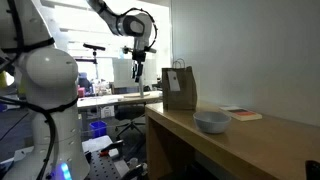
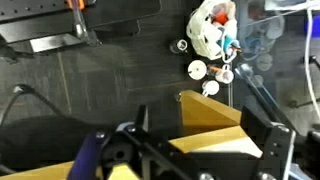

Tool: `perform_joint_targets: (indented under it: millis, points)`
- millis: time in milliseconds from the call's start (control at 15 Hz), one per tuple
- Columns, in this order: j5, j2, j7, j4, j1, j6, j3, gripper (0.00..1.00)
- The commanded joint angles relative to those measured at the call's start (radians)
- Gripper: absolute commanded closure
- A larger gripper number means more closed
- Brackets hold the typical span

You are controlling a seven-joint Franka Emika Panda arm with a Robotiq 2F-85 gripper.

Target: Move the bowl slightly to the right

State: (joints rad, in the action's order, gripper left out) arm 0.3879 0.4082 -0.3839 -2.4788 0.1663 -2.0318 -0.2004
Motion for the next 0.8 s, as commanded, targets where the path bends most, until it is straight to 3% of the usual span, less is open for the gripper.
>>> perform_joint_targets:
  millis: [0, 400, 733]
  points:
    - [0.002, 0.0, 0.002, 0.001, -0.007, 0.003, -0.006, 0.0]
    - [0.0, 0.001, -0.006, -0.003, -0.015, -0.011, -0.002, 0.0]
    - [-0.039, 0.006, -0.023, -0.032, -0.12, -0.111, 0.057, 0.0]
